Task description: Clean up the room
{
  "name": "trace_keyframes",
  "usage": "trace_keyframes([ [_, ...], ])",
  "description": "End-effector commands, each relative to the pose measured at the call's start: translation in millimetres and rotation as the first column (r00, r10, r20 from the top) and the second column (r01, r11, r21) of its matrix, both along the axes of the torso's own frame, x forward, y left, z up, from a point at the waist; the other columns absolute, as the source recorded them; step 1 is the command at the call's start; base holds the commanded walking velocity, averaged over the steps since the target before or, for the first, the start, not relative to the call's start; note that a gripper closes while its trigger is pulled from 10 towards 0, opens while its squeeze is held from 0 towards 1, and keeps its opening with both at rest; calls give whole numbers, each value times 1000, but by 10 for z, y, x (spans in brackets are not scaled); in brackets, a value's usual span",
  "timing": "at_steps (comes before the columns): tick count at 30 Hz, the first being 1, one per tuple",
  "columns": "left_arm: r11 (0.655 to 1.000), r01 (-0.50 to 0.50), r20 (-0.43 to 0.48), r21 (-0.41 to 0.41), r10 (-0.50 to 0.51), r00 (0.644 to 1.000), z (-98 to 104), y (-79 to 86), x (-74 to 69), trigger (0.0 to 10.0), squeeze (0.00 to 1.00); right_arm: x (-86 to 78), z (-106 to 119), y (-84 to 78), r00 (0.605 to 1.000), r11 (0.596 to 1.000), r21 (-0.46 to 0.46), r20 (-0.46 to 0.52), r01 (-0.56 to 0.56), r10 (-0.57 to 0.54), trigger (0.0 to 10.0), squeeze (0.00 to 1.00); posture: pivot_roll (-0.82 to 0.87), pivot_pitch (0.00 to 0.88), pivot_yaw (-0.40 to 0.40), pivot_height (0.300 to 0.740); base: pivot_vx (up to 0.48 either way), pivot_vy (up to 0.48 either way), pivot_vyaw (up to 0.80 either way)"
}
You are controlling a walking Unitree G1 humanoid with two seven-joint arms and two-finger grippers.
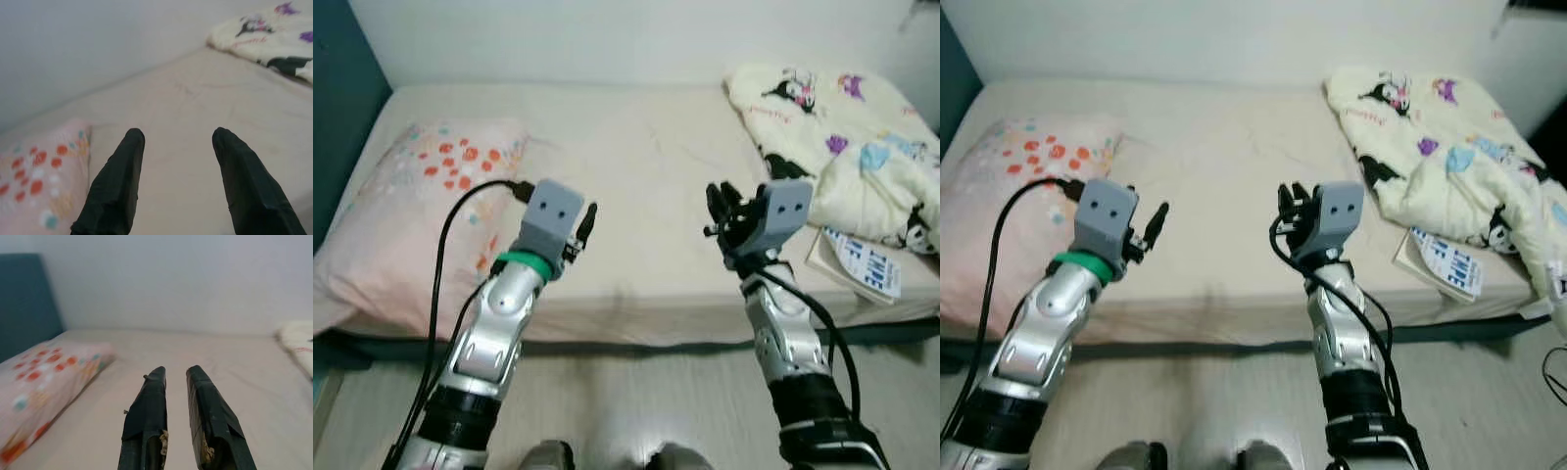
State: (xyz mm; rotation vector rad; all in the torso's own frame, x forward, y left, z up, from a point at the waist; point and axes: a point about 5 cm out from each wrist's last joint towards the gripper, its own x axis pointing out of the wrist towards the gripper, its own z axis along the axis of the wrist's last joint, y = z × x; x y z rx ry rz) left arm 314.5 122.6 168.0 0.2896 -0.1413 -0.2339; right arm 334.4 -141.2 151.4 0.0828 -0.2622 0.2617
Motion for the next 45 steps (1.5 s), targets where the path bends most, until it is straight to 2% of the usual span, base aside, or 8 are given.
trace_keyframes([
  [1, 1000, 8, -13, 8, -8, 1000, -31, -32, -8, 10000, 0, -7, -9, -57, 1000, 1000, -3, -5, 19, -19, 10000, 0, 8, 24, 9, 718, 0, -442, 0],
  [38, 1000, 15, -22, 10, -15, 1000, -32, -34, -2, 10000, 0, -32, -34, -54, 999, 1000, 8, -17, 27, -27, 10000, 0, 8, 32, 18, 718, 0, -429, 0],
  [45, 999, -31, -32, -12, 31, 999, -15, -26, 49, 10000, 0, -28, -31, -52, 999, 1000, 9, -16, 28, -28, 10000, 0, 8, 31, 19, 718, 0, -103, 0],
])
